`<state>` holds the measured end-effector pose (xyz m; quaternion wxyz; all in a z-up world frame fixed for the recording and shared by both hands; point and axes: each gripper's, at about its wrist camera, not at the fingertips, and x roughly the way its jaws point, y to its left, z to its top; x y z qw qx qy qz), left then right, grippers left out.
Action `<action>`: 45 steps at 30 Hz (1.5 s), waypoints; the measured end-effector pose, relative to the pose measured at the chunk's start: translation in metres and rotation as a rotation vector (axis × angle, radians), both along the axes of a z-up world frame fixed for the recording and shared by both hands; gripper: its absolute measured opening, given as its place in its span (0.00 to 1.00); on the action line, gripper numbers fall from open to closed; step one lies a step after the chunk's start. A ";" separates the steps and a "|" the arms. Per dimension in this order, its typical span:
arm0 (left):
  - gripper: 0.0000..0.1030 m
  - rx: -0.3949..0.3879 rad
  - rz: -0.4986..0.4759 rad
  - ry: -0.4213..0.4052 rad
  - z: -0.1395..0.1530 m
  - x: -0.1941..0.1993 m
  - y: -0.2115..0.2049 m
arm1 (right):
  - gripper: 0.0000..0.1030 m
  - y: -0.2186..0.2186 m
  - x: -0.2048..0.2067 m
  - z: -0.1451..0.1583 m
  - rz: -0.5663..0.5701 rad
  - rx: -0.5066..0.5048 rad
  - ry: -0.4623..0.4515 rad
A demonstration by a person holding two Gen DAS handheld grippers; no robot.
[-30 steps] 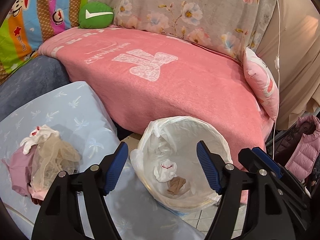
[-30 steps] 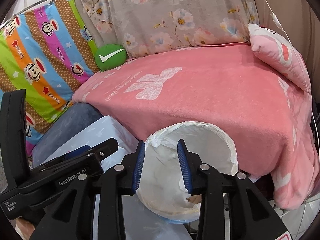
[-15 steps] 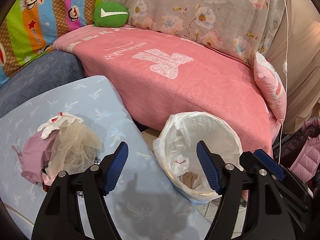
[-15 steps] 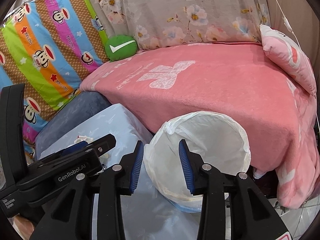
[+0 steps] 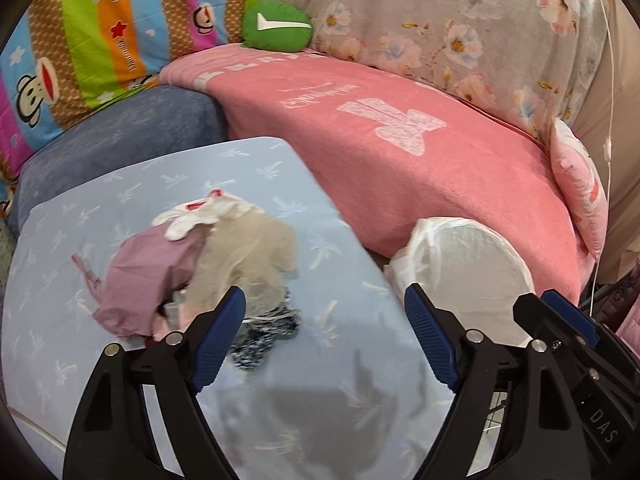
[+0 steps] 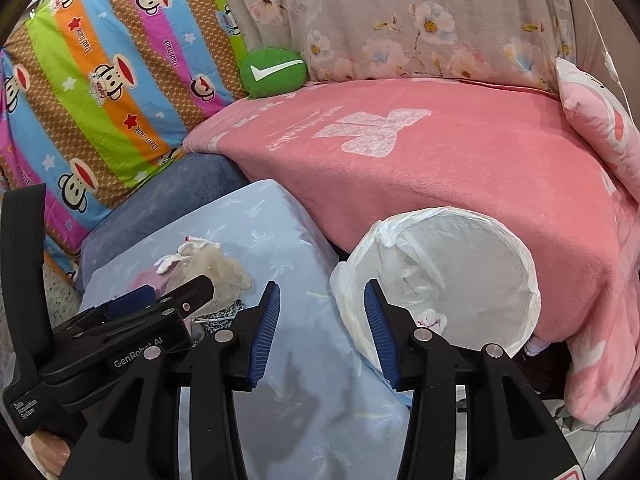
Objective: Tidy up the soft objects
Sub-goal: 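Move both grippers back to the cloth pile on the table, then grasp the mauve cloth with the left gripper while the right grasps the beige mesh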
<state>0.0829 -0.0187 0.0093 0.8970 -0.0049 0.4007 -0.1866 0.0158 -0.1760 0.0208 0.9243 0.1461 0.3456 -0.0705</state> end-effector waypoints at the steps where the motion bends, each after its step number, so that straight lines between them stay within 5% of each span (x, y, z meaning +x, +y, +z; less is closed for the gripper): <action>1: 0.77 0.003 0.009 0.000 -0.001 -0.001 0.005 | 0.44 0.003 0.001 0.000 0.008 -0.002 0.002; 24: 0.83 0.033 0.250 0.031 -0.027 0.025 0.121 | 0.55 0.094 0.045 -0.013 0.179 -0.013 0.047; 42: 0.82 -0.018 0.261 0.120 -0.052 0.072 0.133 | 0.63 0.127 0.129 -0.053 0.199 0.057 0.100; 45: 0.70 -0.023 0.242 0.132 -0.055 0.075 0.129 | 0.63 0.129 0.139 -0.063 0.190 0.061 0.120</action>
